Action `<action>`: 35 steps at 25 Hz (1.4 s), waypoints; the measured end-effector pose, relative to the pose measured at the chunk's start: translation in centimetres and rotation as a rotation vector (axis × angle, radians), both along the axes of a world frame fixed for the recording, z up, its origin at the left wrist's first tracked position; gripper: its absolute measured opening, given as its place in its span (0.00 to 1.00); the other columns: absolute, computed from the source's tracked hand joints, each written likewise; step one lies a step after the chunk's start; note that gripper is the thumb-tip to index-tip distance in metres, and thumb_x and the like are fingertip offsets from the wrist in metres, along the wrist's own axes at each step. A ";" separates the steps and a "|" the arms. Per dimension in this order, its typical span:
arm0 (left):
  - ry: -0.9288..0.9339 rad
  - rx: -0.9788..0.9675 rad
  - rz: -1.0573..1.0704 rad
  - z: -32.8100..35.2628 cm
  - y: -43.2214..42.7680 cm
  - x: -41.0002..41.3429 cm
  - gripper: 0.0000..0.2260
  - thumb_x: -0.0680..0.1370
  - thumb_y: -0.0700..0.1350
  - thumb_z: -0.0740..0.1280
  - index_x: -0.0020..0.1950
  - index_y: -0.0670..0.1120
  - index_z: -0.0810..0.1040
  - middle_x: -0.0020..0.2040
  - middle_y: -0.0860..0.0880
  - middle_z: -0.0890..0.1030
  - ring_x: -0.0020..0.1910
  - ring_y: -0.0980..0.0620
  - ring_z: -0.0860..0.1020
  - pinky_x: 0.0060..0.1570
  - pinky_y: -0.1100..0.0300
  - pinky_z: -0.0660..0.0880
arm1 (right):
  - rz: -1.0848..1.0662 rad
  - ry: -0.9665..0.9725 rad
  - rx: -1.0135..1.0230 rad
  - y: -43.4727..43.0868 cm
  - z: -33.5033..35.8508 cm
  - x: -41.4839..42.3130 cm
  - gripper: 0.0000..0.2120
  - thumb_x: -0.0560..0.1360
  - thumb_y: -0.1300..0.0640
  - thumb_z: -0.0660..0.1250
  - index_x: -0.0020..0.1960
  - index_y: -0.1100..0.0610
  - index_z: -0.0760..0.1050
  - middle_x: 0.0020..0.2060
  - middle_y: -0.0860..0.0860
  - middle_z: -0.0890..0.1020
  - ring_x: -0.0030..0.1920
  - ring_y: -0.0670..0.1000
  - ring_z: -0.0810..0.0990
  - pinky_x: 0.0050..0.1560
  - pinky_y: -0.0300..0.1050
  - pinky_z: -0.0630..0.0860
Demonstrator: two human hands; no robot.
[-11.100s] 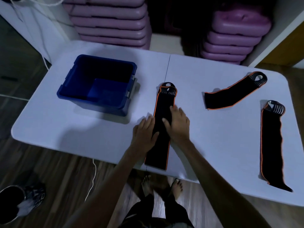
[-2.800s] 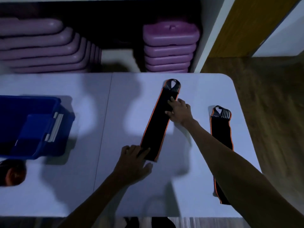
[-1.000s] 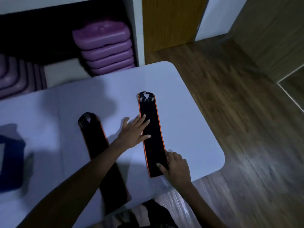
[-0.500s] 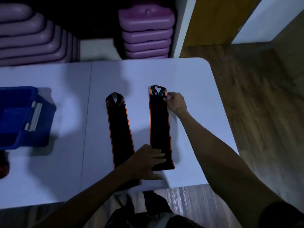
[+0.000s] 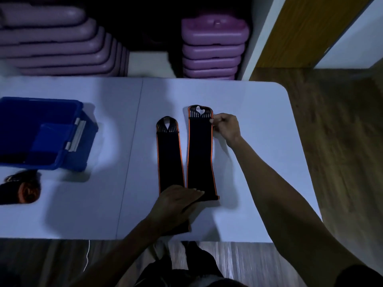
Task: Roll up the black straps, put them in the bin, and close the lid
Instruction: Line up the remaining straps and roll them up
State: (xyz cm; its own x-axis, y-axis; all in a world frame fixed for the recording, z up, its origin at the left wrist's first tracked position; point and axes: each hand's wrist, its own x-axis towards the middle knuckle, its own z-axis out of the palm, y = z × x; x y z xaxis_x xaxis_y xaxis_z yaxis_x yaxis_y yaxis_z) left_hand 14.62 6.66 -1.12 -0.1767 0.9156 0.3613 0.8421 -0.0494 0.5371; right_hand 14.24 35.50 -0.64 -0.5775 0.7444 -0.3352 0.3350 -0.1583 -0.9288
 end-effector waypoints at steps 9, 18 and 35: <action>0.086 -0.050 0.093 -0.6 -9.8 -0.2 0.09 0.77 0.45 0.66 0.53 0.45 0.82 0.50 0.52 0.85 0.46 0.57 0.82 0.48 0.60 0.74 | 0.157 -0.037 -0.325 -8.7 -0.7 -4.7 0.08 0.72 0.73 0.66 0.50 0.68 0.76 0.31 0.56 0.76 0.23 0.48 0.71 0.22 0.37 0.69; -0.166 -0.191 0.162 -3.4 -11.5 -0.2 0.14 0.74 0.50 0.66 0.55 0.46 0.82 0.53 0.50 0.85 0.55 0.57 0.80 0.52 0.60 0.73 | 0.039 -0.207 0.006 -9.9 -2.7 -4.9 0.08 0.72 0.64 0.69 0.36 0.55 0.82 0.33 0.55 0.81 0.28 0.51 0.76 0.38 0.47 0.80; 0.114 -0.144 0.098 -3.5 -10.9 -2.2 0.18 0.82 0.47 0.51 0.58 0.42 0.78 0.57 0.46 0.83 0.57 0.50 0.80 0.55 0.54 0.69 | 0.054 -0.328 0.154 -9.0 -1.8 -6.4 0.08 0.72 0.50 0.66 0.44 0.49 0.84 0.39 0.47 0.85 0.39 0.50 0.83 0.51 0.51 0.81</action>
State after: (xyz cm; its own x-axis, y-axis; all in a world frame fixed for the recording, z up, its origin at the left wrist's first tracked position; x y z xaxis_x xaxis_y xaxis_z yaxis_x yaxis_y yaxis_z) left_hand 12.38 -4.28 -4.59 -0.2331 0.9397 0.2504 0.8946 0.1063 0.4340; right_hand 7.87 26.53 -2.40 -0.4980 0.7717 -0.3955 0.6231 0.0012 -0.7821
